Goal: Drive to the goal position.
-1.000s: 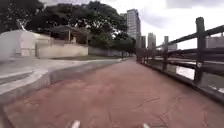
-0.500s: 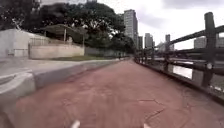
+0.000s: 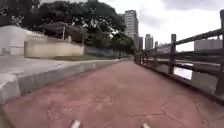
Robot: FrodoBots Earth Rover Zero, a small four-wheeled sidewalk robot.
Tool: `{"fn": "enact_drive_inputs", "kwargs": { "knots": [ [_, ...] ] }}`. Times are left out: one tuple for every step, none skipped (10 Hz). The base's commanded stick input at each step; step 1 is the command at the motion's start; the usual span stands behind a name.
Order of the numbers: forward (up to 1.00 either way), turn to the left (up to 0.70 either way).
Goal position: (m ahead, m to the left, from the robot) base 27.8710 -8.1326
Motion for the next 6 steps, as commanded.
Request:
{"fn": "enact_drive_inputs", "kwargs": {
  "knots": [
    [0.70, 0.00],
    [0.70, 0.00],
    [0.70, 0.00],
    [0.70, 0.00],
    [0.70, 0.00],
    [0.70, 0.00]
  ]
}}
